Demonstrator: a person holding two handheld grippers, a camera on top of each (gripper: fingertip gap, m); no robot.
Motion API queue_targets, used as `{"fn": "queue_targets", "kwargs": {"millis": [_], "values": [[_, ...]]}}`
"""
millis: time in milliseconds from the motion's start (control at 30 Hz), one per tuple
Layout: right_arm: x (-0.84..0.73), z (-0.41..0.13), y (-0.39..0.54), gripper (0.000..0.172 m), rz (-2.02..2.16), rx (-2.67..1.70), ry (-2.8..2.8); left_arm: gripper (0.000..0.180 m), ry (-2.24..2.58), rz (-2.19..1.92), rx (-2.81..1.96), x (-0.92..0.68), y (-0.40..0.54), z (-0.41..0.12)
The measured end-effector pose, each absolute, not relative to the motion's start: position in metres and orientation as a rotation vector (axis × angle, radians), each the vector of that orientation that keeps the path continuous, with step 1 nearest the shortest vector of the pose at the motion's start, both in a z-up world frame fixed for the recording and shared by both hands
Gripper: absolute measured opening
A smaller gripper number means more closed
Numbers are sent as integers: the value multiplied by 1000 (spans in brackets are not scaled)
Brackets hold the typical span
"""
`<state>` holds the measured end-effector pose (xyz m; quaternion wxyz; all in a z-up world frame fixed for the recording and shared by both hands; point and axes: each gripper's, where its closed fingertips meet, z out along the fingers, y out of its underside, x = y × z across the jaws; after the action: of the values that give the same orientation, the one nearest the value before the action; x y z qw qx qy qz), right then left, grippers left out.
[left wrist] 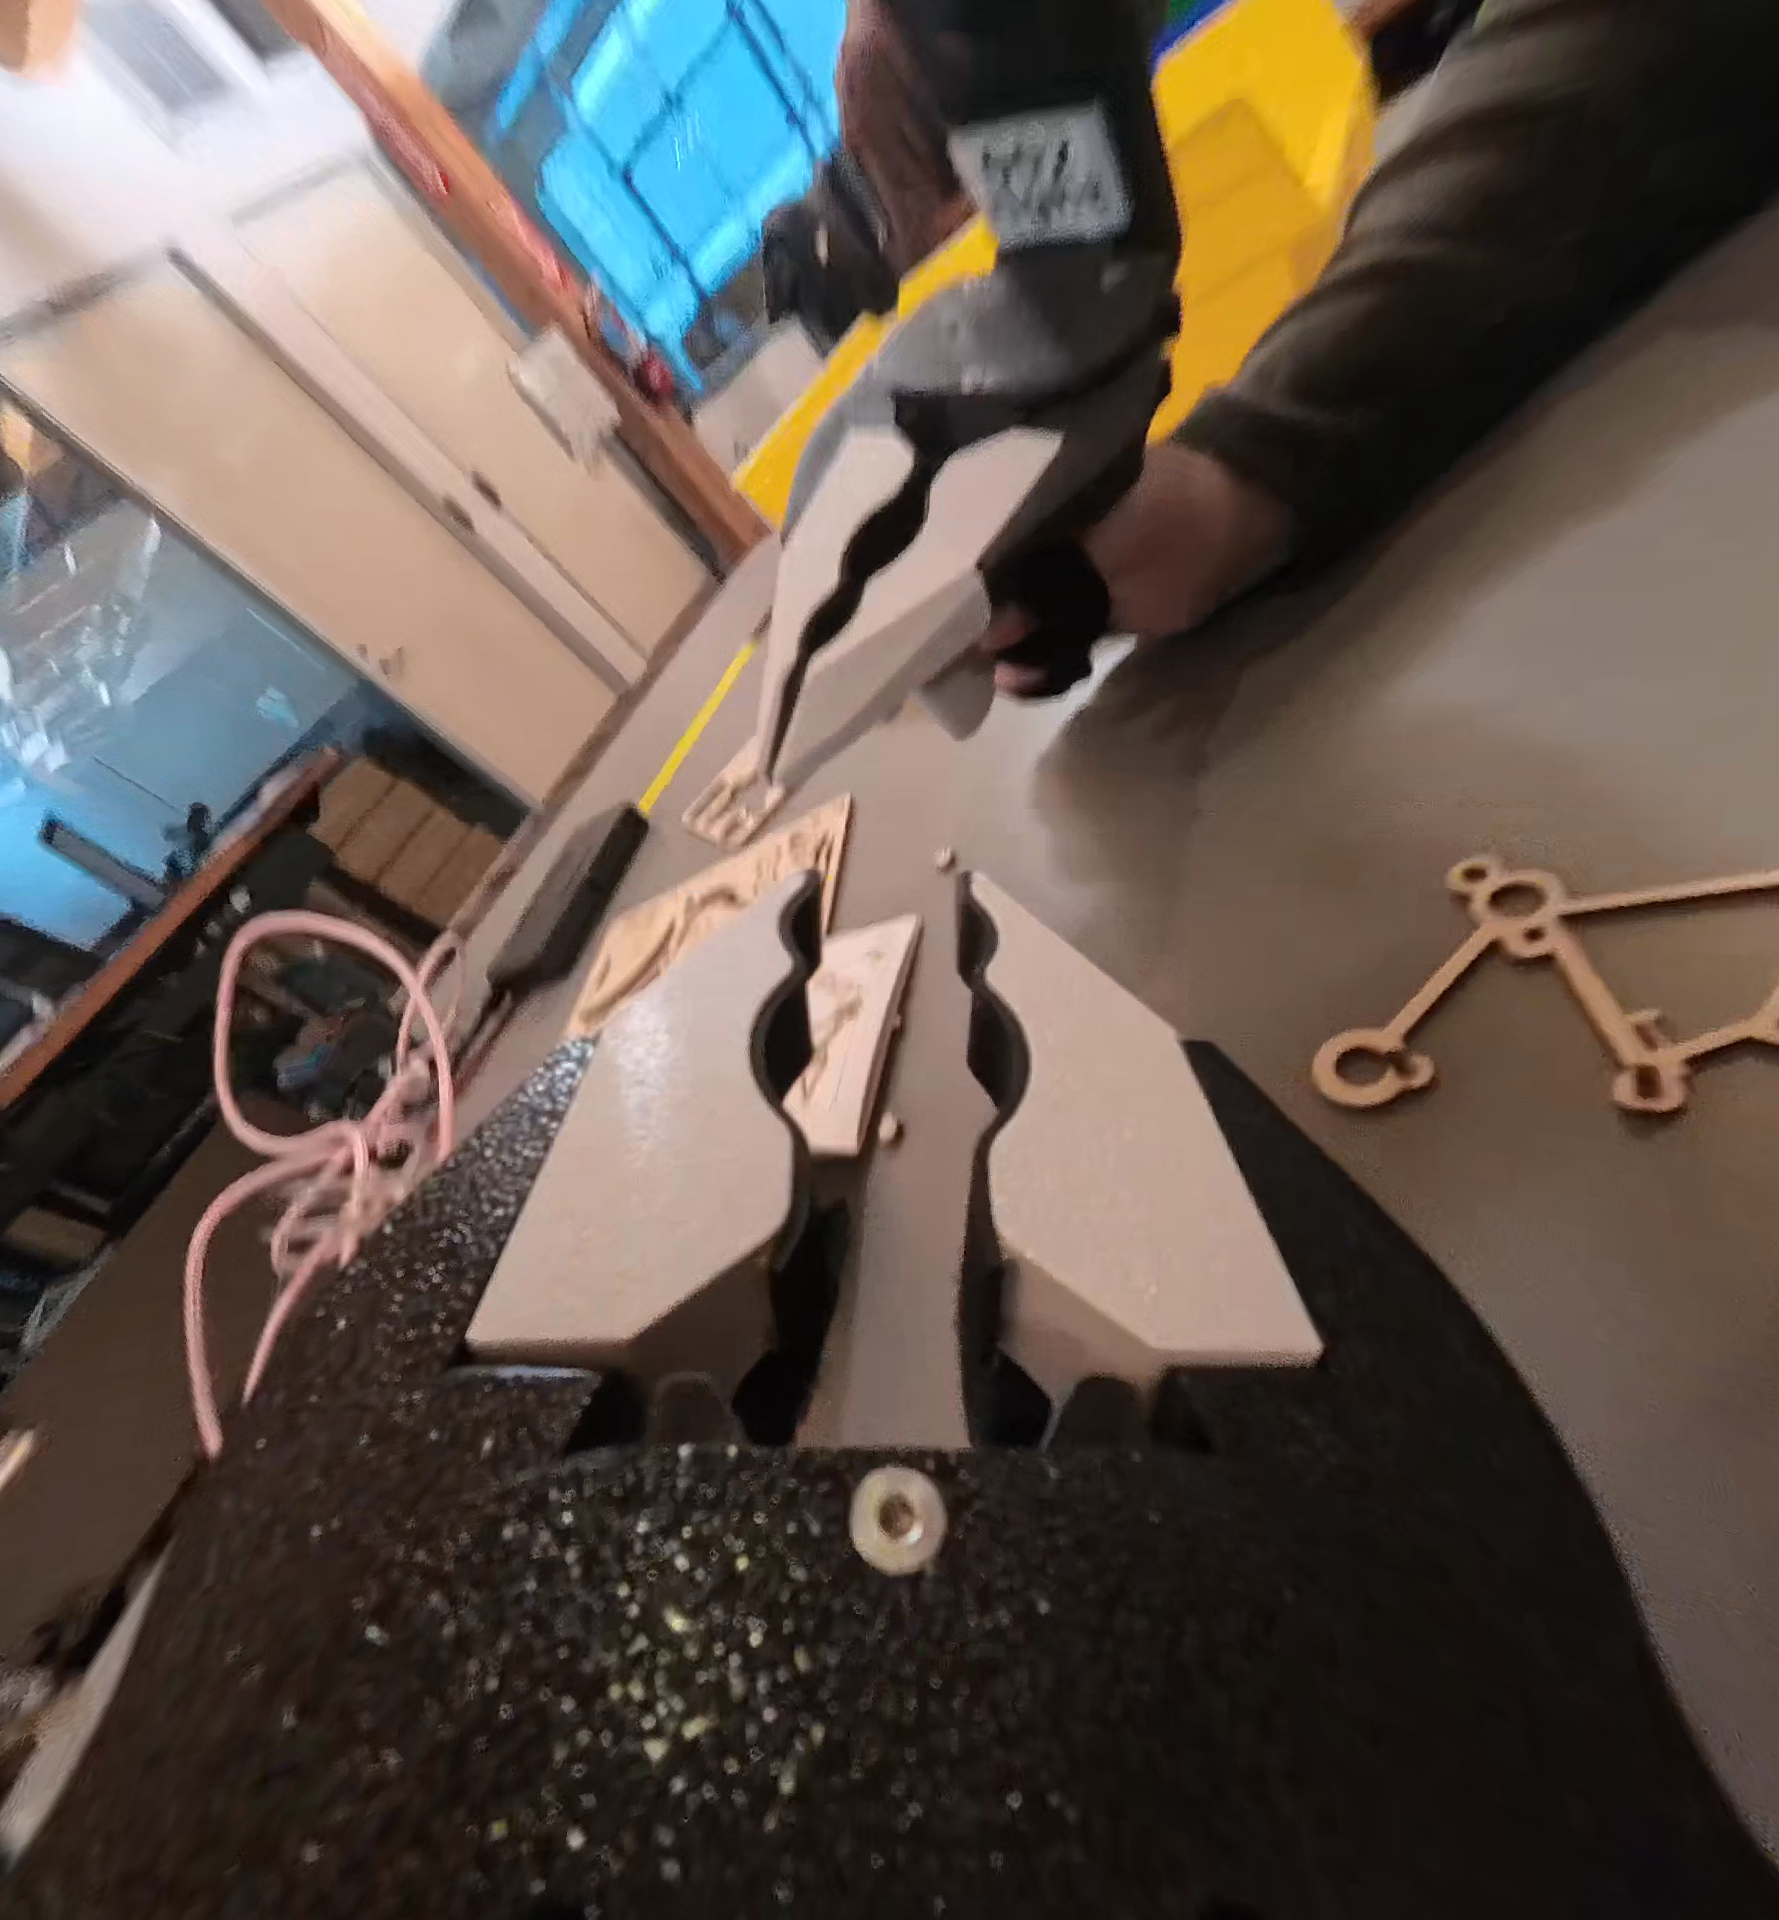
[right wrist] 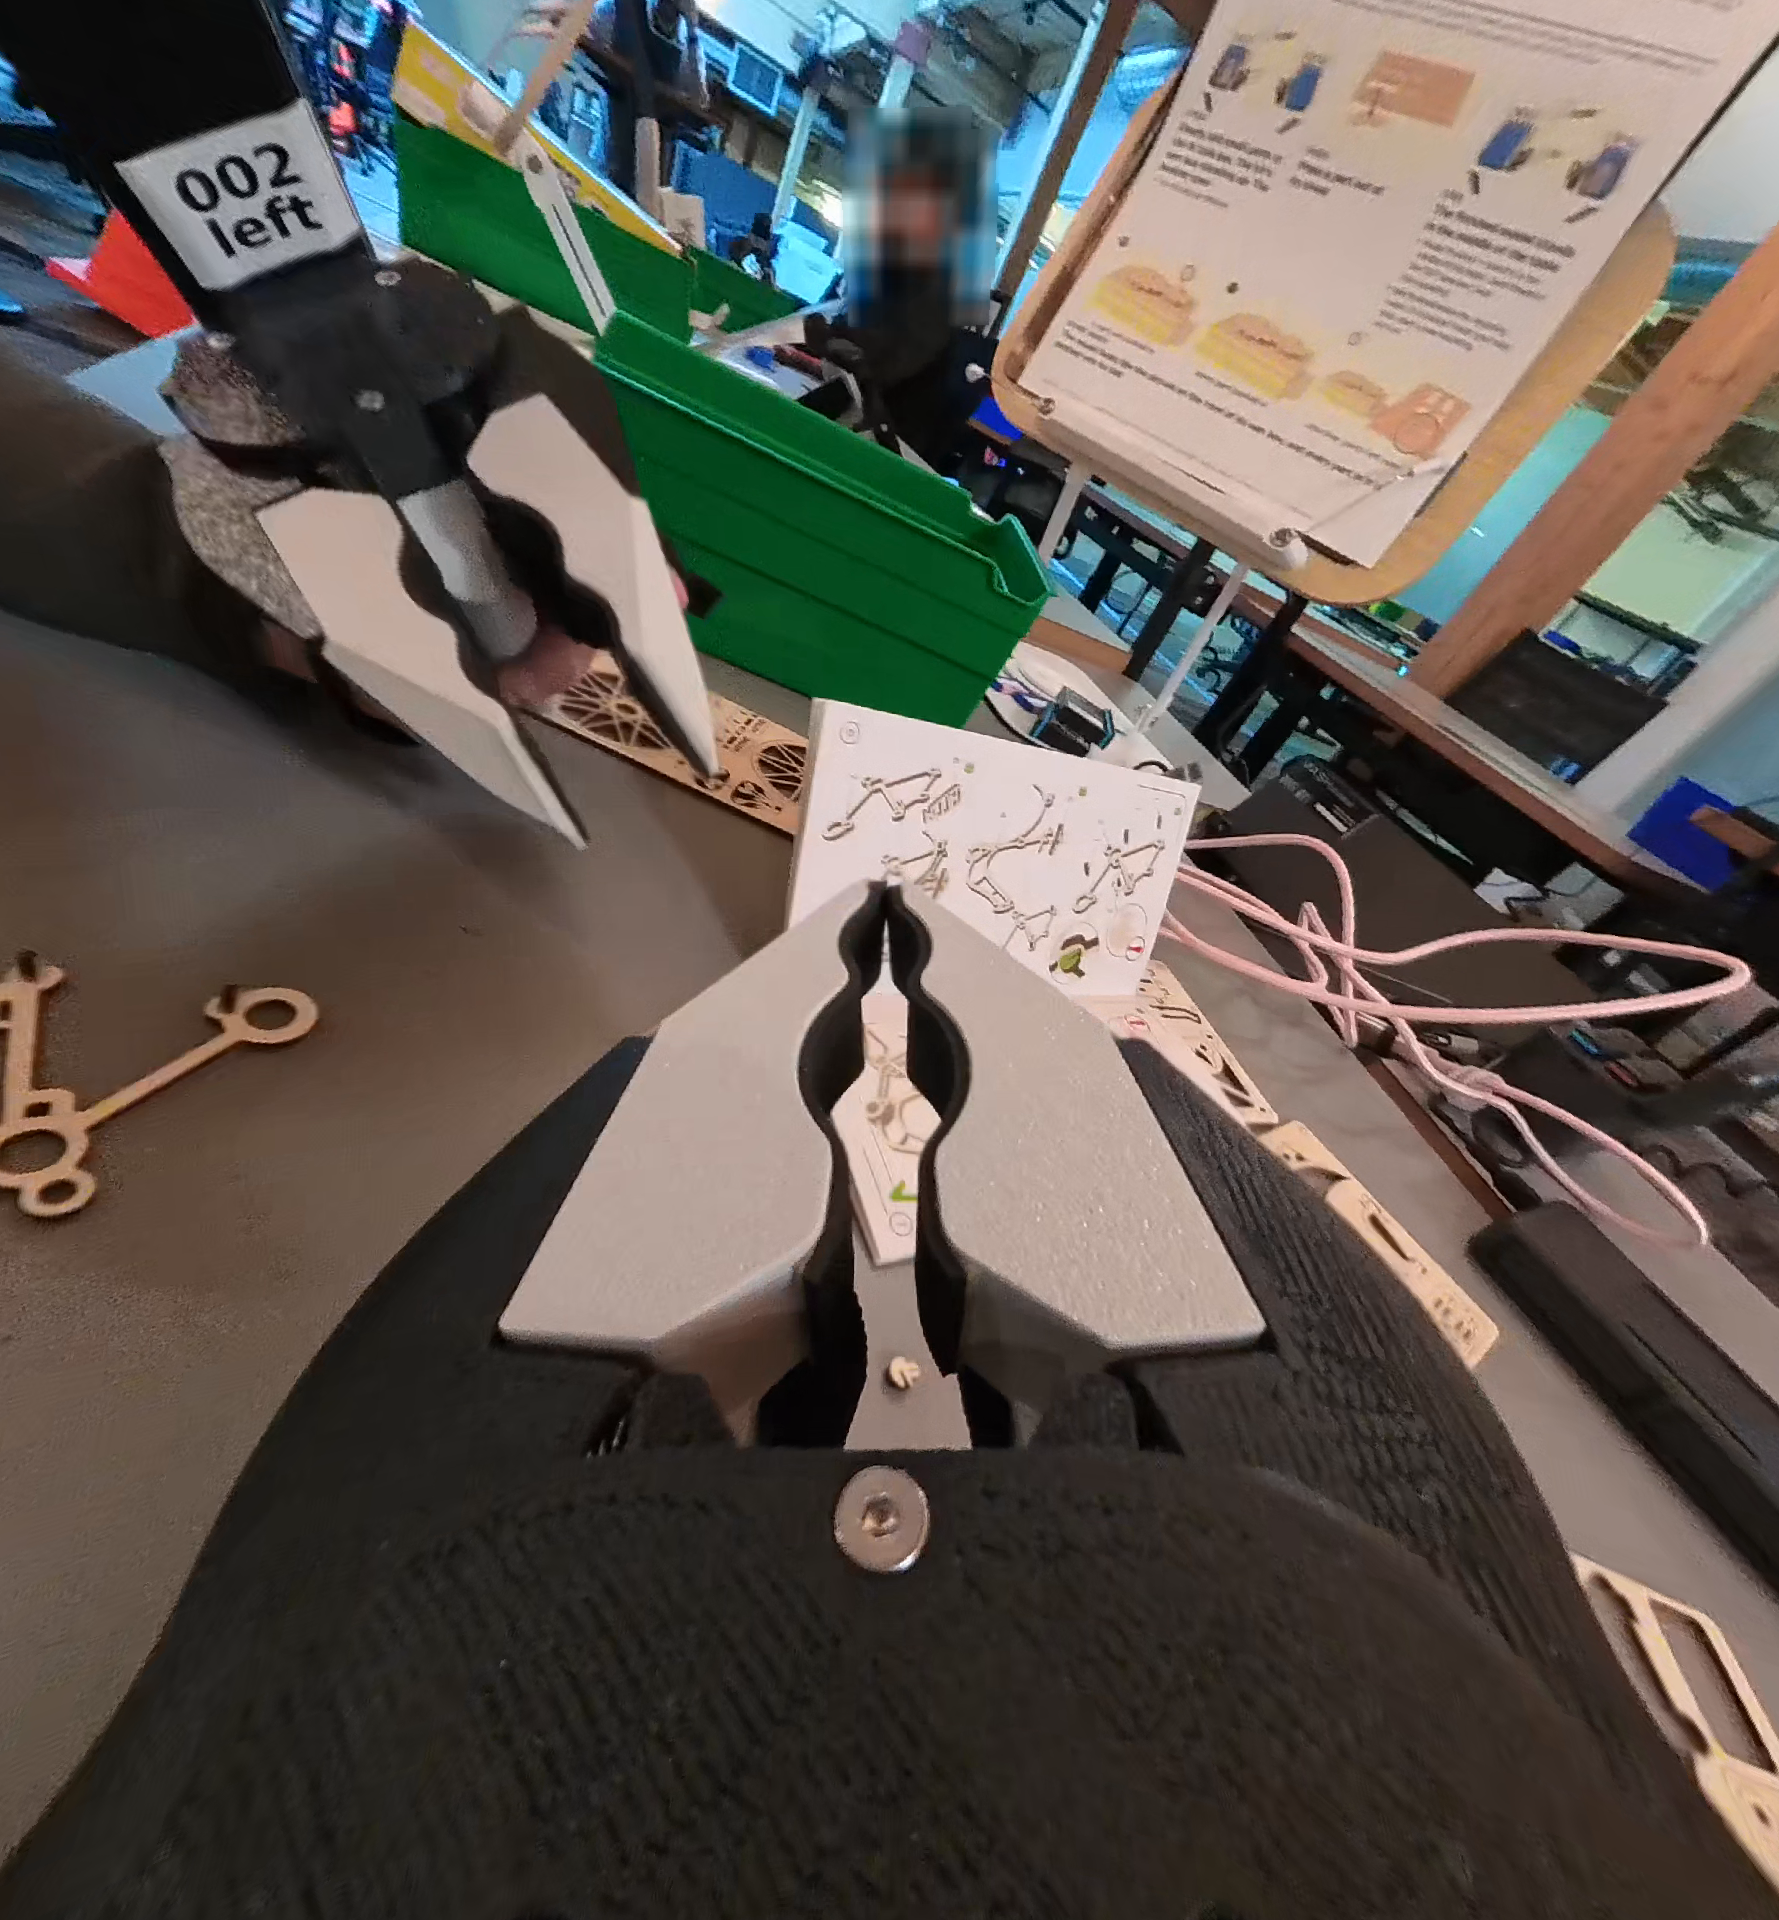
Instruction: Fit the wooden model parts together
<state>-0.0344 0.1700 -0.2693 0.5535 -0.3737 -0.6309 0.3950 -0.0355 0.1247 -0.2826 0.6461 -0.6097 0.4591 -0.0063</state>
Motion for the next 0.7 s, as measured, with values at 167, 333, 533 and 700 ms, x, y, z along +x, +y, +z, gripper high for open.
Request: {"fn": "queue_targets", "kwargs": {"millis": [167,333,533,700], "values": [[-36,-272,172,0,914,-891,-1497,8,923,-71,-1787,-54,145,-322],[-36,-274,170,0,930,-895,-1511,6,765,-157,-2059,-65,151,-350],[-39,-277,168,0,951,-897,-1533,5,661,-189,-2118,-72,155,-353],[-40,-277,168,0,973,-905,-1534,10,623,-216,-2135,-74,159,-354]]}}
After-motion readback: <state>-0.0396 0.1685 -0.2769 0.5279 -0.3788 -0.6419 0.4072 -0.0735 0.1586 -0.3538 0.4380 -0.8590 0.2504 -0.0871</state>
